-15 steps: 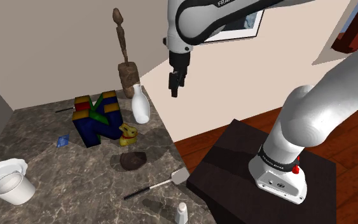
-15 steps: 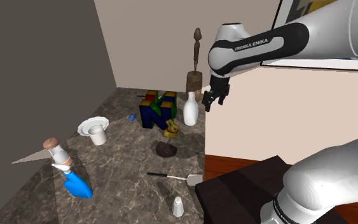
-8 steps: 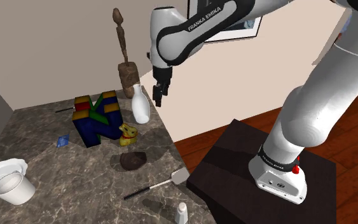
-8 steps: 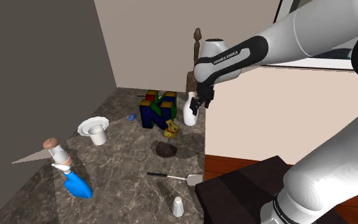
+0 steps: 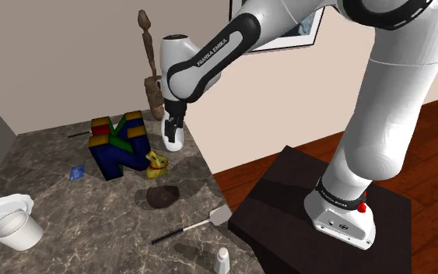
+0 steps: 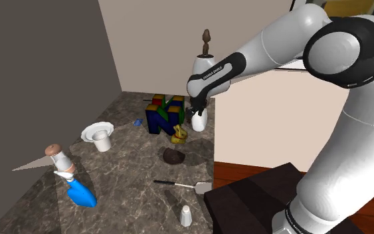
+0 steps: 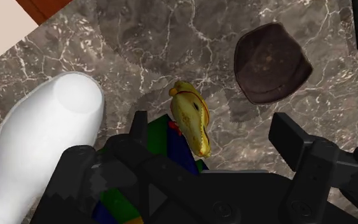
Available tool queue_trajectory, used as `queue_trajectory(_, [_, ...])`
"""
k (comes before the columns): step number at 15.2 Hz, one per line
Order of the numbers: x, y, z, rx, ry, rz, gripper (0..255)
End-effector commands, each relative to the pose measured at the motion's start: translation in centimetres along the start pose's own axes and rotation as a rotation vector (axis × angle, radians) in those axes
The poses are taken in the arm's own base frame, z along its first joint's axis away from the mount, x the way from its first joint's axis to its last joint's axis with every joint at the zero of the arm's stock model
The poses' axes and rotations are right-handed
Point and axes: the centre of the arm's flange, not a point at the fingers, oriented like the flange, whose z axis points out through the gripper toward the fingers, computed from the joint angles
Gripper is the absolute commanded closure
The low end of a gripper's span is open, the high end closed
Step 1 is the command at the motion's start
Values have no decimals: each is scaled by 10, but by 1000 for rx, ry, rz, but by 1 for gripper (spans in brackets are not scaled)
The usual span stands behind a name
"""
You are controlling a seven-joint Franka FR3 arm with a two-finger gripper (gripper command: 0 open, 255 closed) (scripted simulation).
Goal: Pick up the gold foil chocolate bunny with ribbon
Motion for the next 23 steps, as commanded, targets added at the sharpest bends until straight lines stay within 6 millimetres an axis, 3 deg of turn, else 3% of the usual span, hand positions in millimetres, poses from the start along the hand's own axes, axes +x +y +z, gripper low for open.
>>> queue_trajectory(1, [17,-2,18,0,13,-20,0])
queue_trajectory(10, [100,-16,93,-1,66,-111,0])
queue_trajectory(18, [97,-16,135,-1,68,-114,0])
queue_trajectory(20, [97,-16,135,-1,68,-114,0])
queue_trajectory(21, [97,-15,135,-1,68,-114,255])
queue_trajectory(23, [97,-15,135,-1,68,-114,255])
